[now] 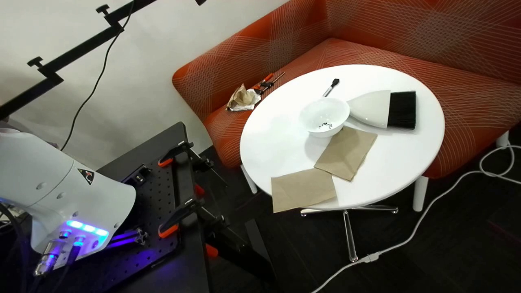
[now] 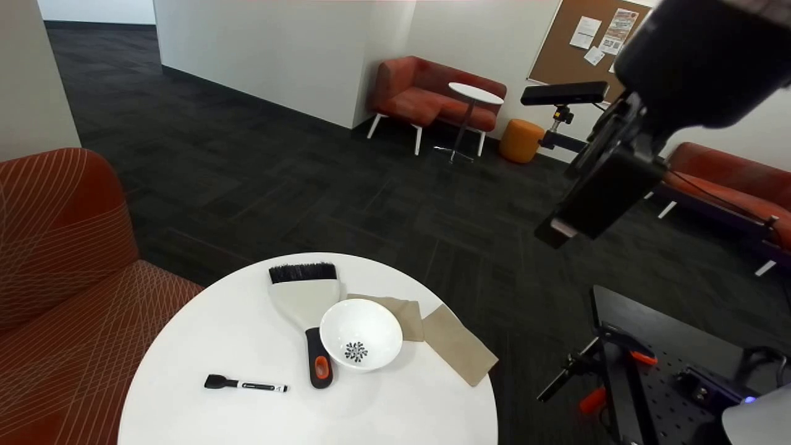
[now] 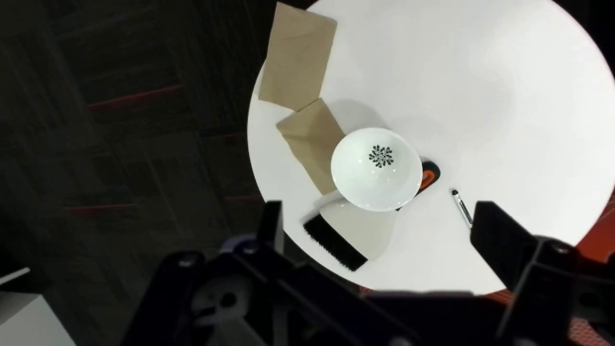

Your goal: Move the bowl to the left

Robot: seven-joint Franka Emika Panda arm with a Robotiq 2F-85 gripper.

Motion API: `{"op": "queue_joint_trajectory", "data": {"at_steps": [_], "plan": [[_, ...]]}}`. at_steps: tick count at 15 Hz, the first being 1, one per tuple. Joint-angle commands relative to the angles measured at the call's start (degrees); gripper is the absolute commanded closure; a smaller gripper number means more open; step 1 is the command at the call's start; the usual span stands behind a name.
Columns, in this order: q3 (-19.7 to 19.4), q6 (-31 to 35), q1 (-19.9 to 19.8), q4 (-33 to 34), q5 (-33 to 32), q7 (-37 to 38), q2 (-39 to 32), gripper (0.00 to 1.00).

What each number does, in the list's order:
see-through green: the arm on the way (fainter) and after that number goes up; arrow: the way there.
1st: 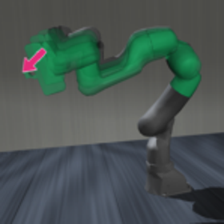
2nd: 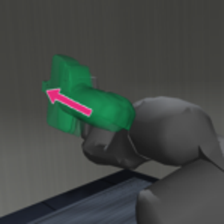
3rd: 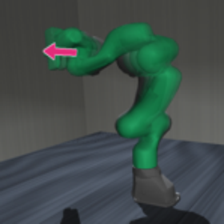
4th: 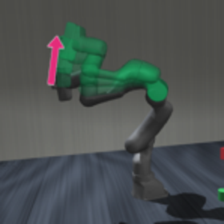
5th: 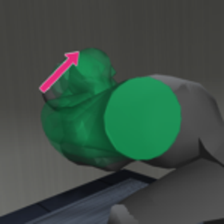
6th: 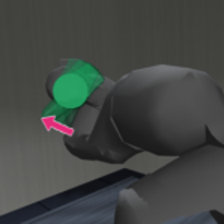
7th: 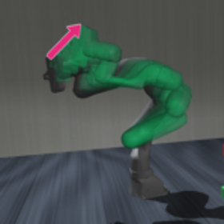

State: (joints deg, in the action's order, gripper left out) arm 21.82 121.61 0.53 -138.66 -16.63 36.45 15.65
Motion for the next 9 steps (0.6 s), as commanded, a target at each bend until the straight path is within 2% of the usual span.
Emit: {"op": "queue_joint_trajectory", "data": {"at_steps": [1, 4, 9], "plan": [[-1.1, 3.8, 1.4, 1.5, -5.7, 3.4, -7.6, 0.0], [-2.8, 8.9, 2.3, 1.8, -11.5, 6.8, -13.8, 0.0], [-8.0, 16.7, 5.7, 4.2, -18.5, 10.4, -23.5, 0.0]]}}
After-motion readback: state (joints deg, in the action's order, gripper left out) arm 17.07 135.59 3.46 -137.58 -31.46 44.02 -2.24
